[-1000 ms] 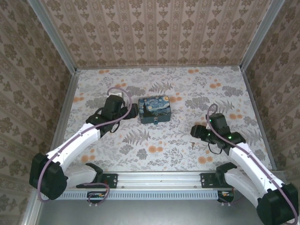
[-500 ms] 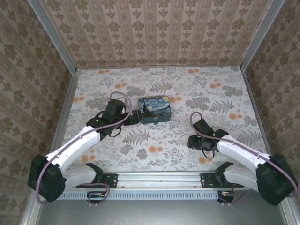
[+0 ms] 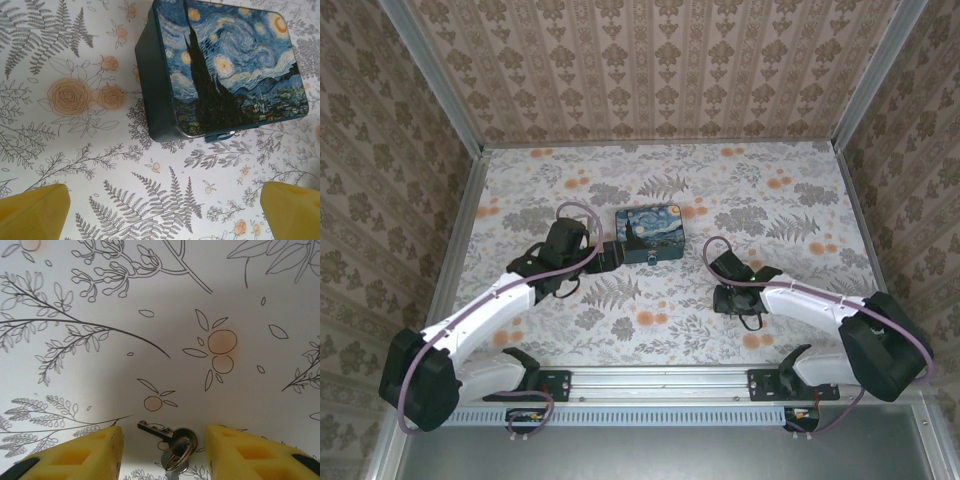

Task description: Unlock a padlock with a key

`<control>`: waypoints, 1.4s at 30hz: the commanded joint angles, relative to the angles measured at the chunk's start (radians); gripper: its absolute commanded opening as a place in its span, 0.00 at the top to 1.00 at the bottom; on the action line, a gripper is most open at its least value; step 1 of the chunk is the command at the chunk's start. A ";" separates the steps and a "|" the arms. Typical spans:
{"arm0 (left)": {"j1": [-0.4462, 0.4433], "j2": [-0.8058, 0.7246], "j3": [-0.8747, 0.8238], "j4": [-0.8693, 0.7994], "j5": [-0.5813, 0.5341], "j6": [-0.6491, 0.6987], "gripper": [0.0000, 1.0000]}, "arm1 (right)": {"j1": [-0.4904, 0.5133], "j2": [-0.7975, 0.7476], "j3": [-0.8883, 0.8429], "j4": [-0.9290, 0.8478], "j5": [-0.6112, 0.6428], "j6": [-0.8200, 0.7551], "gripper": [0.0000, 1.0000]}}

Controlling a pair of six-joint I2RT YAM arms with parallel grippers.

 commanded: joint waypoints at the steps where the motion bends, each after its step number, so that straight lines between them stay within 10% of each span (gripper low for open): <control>1: -0.002 -0.015 -0.005 0.024 0.016 -0.006 0.00 | 0.009 0.002 0.008 -0.008 0.040 0.005 0.54; 29: 0.002 -0.010 -0.007 0.040 0.027 -0.013 0.00 | 0.037 -0.020 -0.045 -0.012 -0.001 0.027 0.58; 42: 0.002 -0.024 -0.021 0.045 0.036 -0.021 0.00 | 0.049 0.019 -0.038 -0.002 -0.003 0.034 0.89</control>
